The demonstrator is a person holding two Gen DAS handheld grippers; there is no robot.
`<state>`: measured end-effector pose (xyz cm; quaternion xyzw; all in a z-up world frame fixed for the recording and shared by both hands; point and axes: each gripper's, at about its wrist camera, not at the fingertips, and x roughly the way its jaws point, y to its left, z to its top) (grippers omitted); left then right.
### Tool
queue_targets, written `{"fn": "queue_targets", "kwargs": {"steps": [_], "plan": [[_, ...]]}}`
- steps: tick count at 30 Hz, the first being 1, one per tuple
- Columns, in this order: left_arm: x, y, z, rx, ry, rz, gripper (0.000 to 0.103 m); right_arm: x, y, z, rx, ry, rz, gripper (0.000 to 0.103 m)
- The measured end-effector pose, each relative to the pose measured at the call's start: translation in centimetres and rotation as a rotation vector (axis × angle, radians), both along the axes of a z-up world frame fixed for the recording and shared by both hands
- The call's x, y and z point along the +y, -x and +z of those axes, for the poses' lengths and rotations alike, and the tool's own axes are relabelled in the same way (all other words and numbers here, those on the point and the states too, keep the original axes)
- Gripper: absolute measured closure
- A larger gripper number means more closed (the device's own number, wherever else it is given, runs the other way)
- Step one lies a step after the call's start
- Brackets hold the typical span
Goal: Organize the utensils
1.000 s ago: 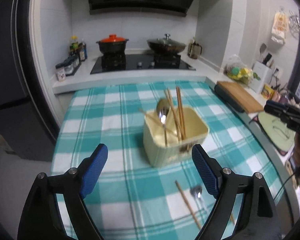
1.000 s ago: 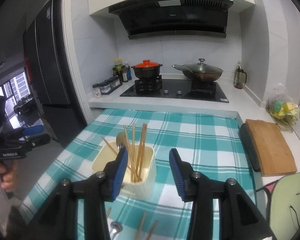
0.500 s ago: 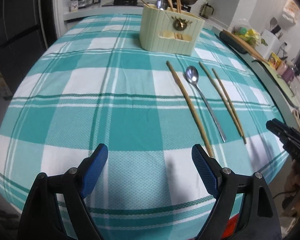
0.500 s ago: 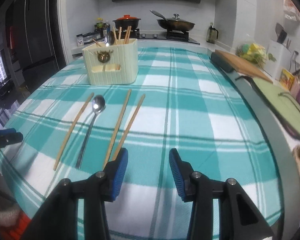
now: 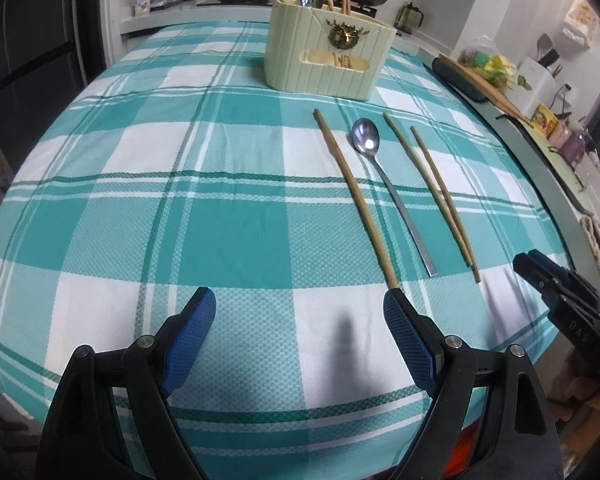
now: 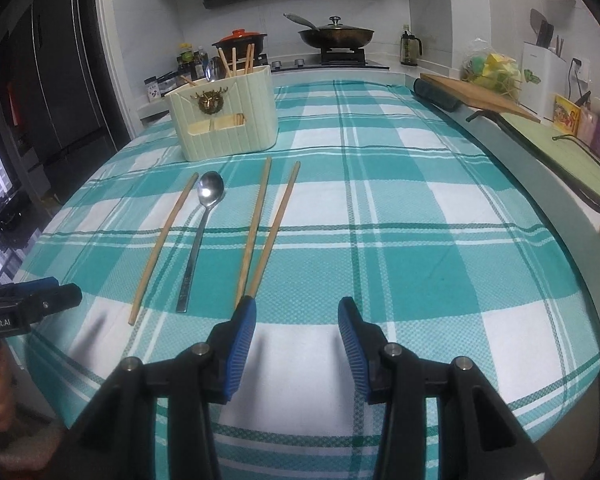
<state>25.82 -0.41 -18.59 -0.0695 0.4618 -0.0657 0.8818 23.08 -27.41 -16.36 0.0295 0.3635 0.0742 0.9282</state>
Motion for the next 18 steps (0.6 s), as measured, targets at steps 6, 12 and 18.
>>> {"fn": "queue_targets", "kwargs": {"steps": [6,12,18], "plan": [[-0.4,-0.3,-0.7,0.018,-0.008,-0.002,0.016,0.4,-0.2,-0.8,0.011,0.014,-0.002,0.060],[-0.5,-0.9,-0.8,0.030,0.018,-0.007,0.016,0.3,-0.2,-1.4,0.031,0.020,-0.010,0.060],[-1.4,-4.1,0.1,0.009,0.014,-0.041,0.016,0.6,-0.5,-1.5,0.036,0.009,-0.003,0.060]]}}
